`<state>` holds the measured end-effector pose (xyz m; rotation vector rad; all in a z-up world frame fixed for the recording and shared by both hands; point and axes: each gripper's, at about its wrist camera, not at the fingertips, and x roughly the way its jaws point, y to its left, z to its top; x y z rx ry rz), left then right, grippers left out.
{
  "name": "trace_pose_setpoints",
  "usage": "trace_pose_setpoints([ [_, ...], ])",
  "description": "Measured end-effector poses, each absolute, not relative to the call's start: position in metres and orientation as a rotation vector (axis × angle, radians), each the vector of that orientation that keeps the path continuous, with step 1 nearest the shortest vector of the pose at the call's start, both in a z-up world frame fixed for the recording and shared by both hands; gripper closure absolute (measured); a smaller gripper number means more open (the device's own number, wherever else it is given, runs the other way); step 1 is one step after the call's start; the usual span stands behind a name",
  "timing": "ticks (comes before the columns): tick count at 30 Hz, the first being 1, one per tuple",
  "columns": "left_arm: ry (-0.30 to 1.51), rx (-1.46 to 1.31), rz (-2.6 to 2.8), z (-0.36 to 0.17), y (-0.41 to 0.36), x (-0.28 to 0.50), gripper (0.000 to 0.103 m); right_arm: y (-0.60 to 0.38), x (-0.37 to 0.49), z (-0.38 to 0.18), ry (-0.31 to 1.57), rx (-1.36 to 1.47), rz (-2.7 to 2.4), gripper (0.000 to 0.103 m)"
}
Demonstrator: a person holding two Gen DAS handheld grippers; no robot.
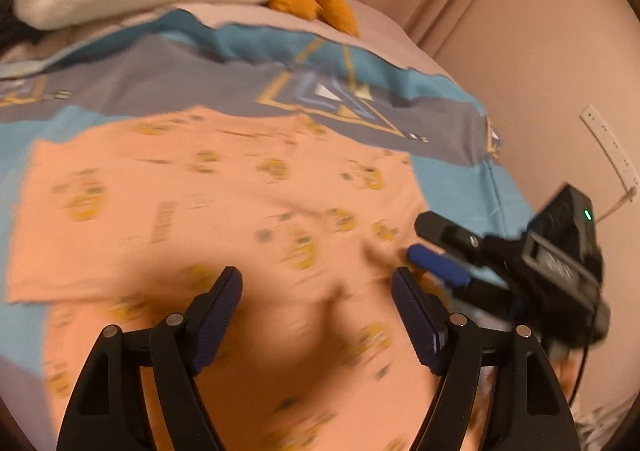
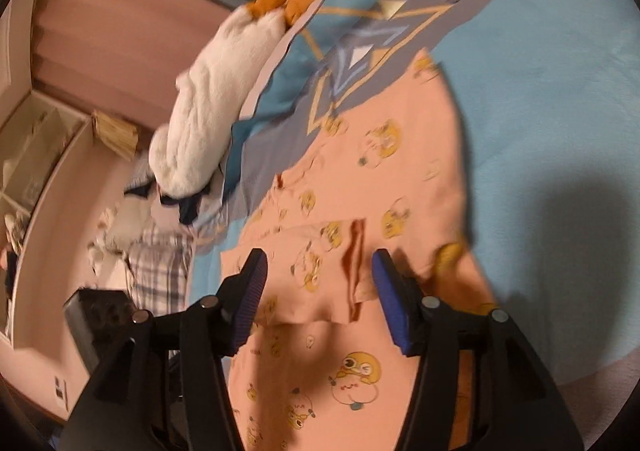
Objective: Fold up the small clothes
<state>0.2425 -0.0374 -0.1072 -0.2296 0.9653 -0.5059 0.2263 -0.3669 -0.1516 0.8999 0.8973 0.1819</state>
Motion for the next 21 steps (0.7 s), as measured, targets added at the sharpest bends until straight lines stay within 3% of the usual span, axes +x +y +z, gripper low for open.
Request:
trace_pose_setpoints([
  [4, 0.951, -0.2, -0.395, -0.111, 0.018, 0.217, 0.027, -0.345, 0.243, -0.15, 0.99, 0.747, 0.165, 0.049],
  [9, 0.969, -0.252, -0.27, -0.127, 0.081, 0.187, 0.027, -0.342, 0.244, -0.129, 0.914, 0.678, 0.158, 0.049],
  [14, 0.964, -0.366, -0.209, -0.133, 0.113, 0.169, 0.027, -0.331, 0.274, -0.163, 1.084, 0.581, 0.084, 0.052],
  [17, 0.957, -0.416, -0.203, -0.132, 0.125, 0.162, 0.027, -0.321, 0.28, -0.172, 1.105, 0.506, 0.04, 0.068],
  [18, 0.956, -0.424, -0.202, -0.132, 0.128, 0.162, 0.027, -0.319, 0.282, -0.171, 1.1, 0.49, 0.042, 0.086],
  [19, 0.954, -0.427, -0.2, -0.131, 0.129, 0.162, 0.027, -0.316, 0.283, -0.169, 1.1, 0.487, 0.054, 0.095],
  [21, 0.954, -0.428, -0.199, -0.132, 0.13, 0.163, 0.027, -0.311, 0.283, -0.163, 1.083, 0.441, 0.066, 0.097],
])
